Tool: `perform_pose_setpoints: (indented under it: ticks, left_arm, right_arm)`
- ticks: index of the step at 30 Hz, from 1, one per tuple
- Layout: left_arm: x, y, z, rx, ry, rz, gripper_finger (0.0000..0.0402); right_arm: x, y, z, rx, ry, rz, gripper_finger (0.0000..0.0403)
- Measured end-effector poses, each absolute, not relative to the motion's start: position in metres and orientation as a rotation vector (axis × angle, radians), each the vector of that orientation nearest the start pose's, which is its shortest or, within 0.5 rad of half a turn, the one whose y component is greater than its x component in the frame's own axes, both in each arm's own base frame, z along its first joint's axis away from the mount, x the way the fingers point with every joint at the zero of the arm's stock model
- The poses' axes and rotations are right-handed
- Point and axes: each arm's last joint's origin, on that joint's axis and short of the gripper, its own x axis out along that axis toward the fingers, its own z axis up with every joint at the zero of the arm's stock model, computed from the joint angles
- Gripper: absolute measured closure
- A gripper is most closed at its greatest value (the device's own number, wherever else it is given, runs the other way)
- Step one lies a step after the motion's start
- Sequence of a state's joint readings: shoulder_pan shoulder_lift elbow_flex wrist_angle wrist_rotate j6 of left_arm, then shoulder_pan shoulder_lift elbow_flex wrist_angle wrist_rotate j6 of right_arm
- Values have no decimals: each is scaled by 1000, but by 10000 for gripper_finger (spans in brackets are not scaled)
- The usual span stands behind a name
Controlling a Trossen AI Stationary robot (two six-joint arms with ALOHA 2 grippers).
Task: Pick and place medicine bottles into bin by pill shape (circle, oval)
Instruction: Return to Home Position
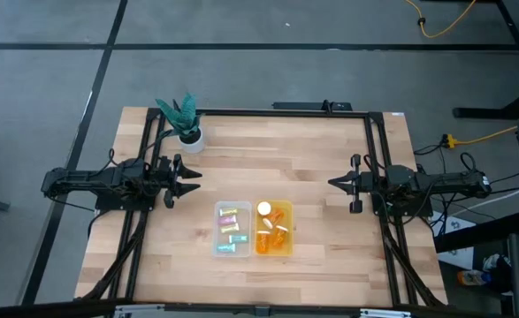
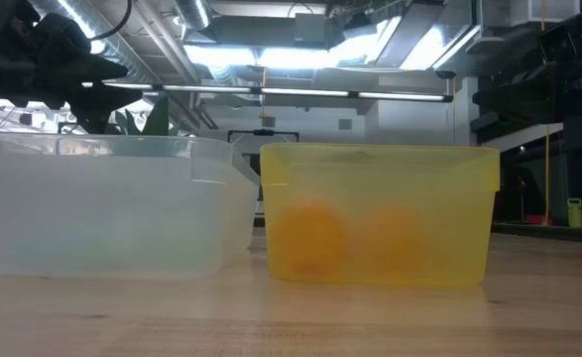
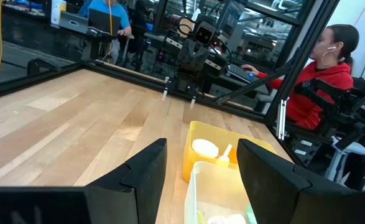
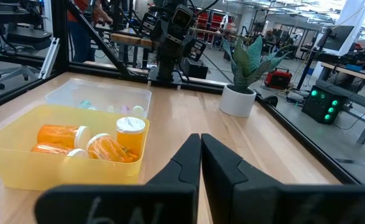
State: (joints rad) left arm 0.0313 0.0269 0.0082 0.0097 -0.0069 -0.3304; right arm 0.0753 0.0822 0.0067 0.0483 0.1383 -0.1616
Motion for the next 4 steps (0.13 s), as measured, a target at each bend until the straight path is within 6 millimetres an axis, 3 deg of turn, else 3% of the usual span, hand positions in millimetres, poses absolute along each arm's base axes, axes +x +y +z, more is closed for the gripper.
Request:
perform_pose_setpoints:
  ticks: [4]
  left_arm:
    - [99, 3, 165, -331, 3, 39, 211]
  right_arm:
    - [102, 4, 164, -164, 32, -61, 386]
